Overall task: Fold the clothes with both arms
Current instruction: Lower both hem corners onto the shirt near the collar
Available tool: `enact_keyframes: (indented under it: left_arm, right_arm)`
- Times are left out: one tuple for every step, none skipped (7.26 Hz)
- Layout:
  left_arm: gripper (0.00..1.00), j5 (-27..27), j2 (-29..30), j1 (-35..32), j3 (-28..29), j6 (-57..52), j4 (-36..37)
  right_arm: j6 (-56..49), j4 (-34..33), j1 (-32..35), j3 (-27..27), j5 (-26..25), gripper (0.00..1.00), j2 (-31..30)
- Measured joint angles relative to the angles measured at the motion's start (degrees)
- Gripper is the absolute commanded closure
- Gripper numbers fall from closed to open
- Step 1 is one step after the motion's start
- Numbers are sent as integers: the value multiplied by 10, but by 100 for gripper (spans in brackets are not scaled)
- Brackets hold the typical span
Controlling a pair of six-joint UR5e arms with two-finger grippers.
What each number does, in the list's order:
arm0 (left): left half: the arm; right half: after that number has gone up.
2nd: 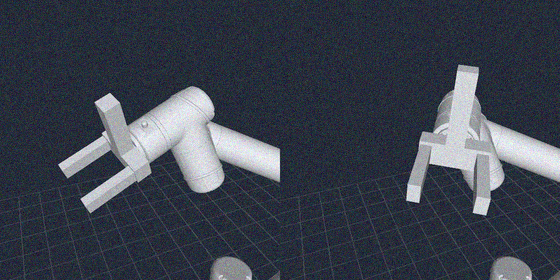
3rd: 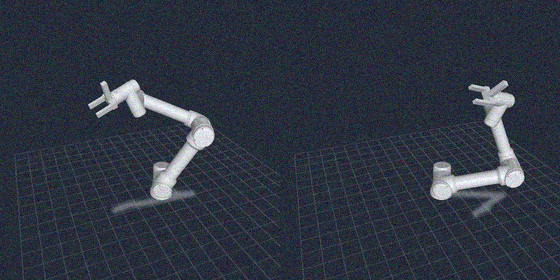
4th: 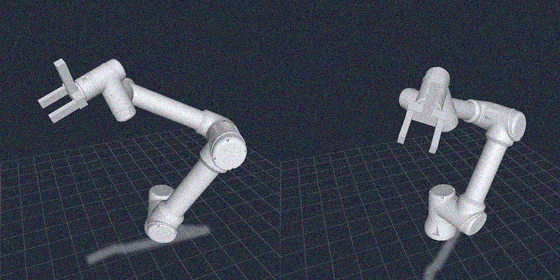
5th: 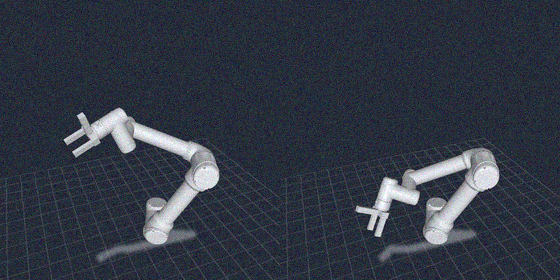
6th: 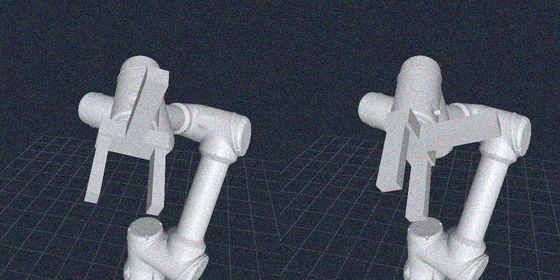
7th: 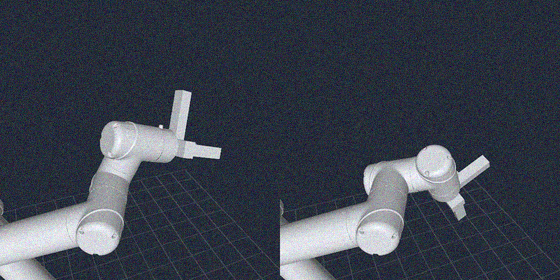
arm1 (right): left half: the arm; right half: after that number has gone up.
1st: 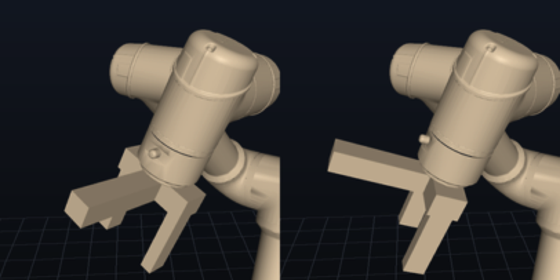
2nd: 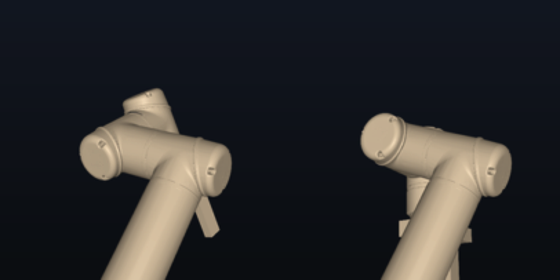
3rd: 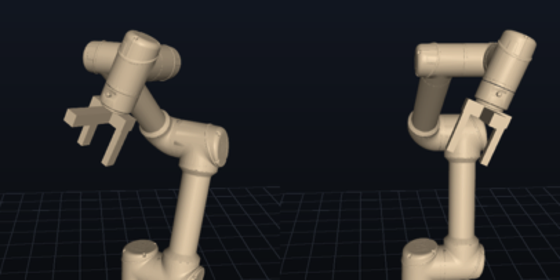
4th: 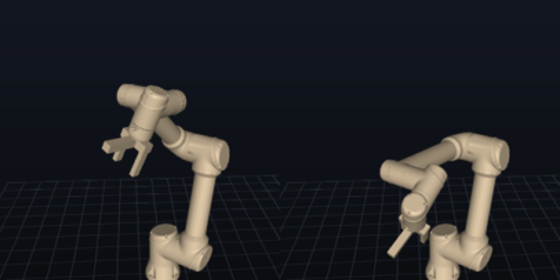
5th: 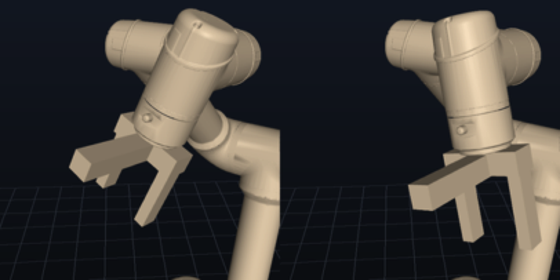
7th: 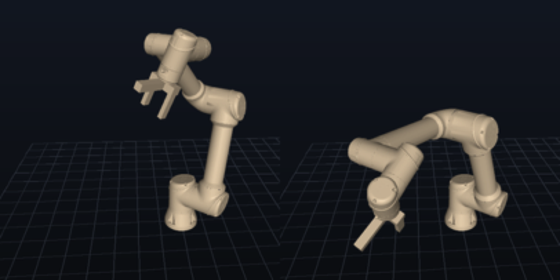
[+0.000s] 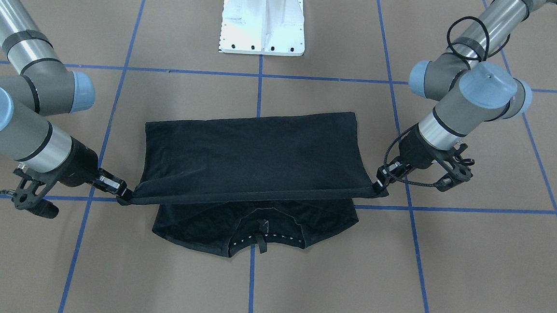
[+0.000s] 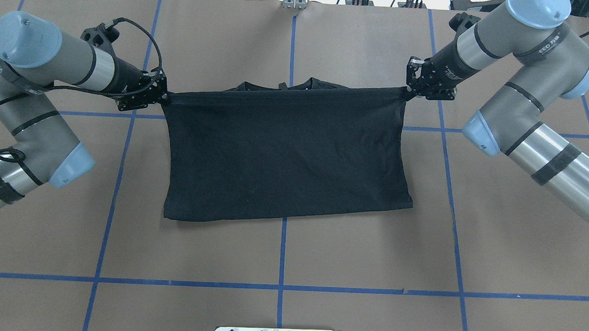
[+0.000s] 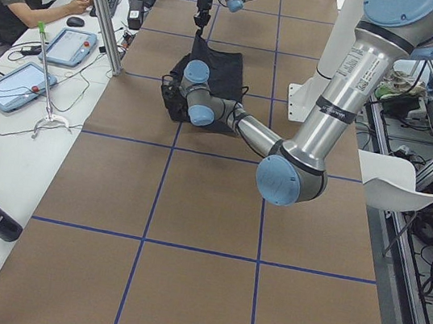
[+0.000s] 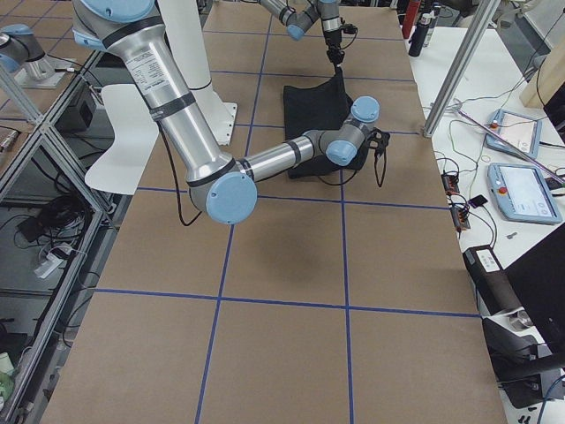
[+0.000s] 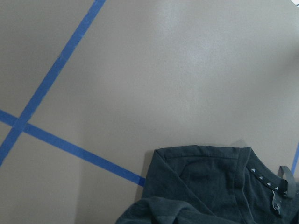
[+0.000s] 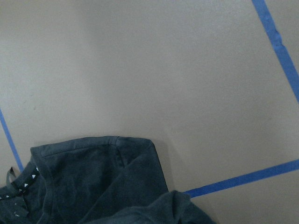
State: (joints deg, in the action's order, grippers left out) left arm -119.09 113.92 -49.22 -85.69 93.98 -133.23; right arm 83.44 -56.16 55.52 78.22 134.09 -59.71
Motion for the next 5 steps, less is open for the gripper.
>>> enact_keyframes:
  left_arm:
    - [100,0,0,0,17,0,-20]
    - [100,0,1,-1,23,0,-29]
    - [100,0,1,-1,25,0,-32]
    - [100,-1,3,-1,26,1,-33]
    - [100,-1,8,0,25,3,-34]
  right_arm:
    - [0,0,-1,-8,-3,100,3]
    - [0,0,-2,-20,-5,100,9]
    - [0,0,-3,-29,-6,100,15]
    - [0,0,-4,-35,-7,100,21]
    - [0,-1,-4,-38,-7,100,28]
